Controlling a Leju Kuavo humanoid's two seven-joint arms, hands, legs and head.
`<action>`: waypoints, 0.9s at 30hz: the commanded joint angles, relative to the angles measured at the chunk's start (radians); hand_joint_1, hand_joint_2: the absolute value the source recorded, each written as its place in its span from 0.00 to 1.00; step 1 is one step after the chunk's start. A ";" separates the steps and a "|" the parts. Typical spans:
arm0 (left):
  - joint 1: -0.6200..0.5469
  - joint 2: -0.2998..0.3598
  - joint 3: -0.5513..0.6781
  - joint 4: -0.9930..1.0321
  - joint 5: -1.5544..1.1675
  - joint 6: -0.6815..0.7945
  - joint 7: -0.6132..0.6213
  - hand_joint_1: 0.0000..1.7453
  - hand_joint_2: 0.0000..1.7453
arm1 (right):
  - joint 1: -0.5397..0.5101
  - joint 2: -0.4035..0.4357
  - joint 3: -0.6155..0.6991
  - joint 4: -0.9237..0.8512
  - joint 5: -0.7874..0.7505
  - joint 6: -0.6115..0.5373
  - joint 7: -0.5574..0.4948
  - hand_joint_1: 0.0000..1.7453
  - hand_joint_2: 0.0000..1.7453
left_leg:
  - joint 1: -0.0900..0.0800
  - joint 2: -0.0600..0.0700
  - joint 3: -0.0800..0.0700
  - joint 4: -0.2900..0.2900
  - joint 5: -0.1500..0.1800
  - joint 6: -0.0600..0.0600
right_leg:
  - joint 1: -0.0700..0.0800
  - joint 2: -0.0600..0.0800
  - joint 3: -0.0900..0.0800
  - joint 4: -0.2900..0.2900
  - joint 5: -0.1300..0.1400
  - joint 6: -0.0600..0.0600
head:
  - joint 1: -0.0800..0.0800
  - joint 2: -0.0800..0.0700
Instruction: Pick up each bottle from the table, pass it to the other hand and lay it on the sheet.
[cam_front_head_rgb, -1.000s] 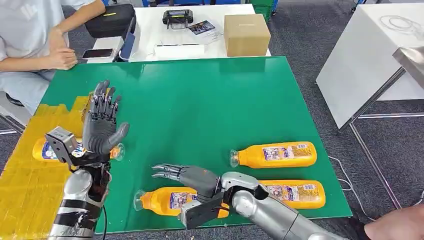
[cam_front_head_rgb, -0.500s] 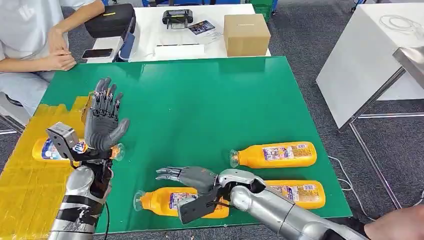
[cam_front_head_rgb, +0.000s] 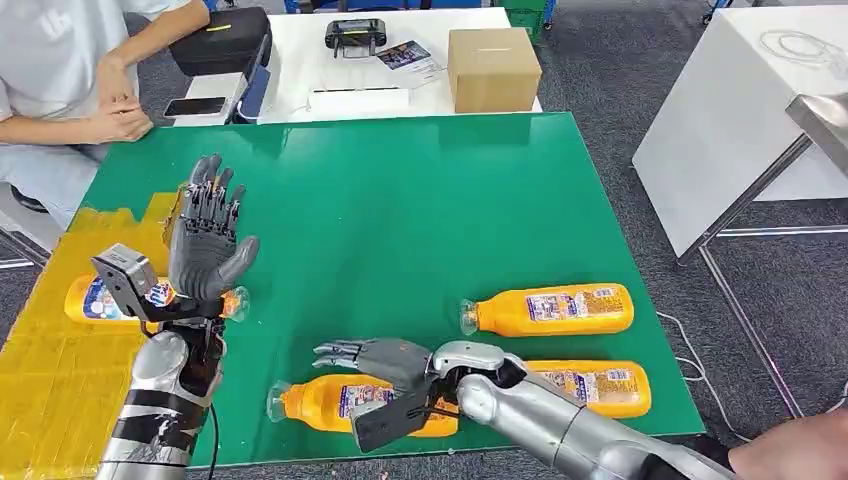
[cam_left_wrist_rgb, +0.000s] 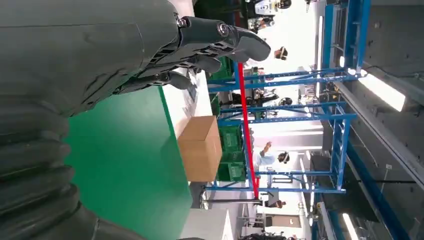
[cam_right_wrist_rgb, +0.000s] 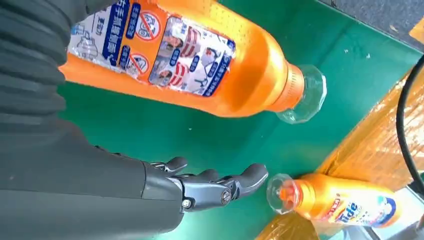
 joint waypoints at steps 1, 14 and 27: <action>-0.044 -0.001 0.004 0.069 0.010 0.004 0.003 0.00 1.00 | -0.053 0.020 0.067 0.078 0.022 -0.030 0.021 0.00 1.00 | 0.000 0.000 0.003 0.000 -0.001 0.000 | 0.000 -0.001 0.003 0.000 -0.001 -0.001 | 0.000 0.000; 0.005 -0.013 0.037 0.000 0.007 -0.006 0.015 0.00 1.00 | -0.004 0.117 0.096 0.204 0.417 -0.312 0.170 0.00 1.00 | 0.000 0.001 0.004 -0.001 -0.001 0.000 | 0.001 0.000 0.004 -0.001 -0.001 -0.001 | 0.000 0.000; 0.012 -0.018 0.040 -0.009 -0.002 -0.006 0.033 0.00 1.00 | 0.021 0.154 -0.008 0.245 0.626 -0.370 0.225 0.00 1.00 | 0.000 0.000 0.004 -0.001 -0.002 0.000 | 0.001 -0.001 0.005 -0.001 -0.002 -0.001 | 0.000 0.000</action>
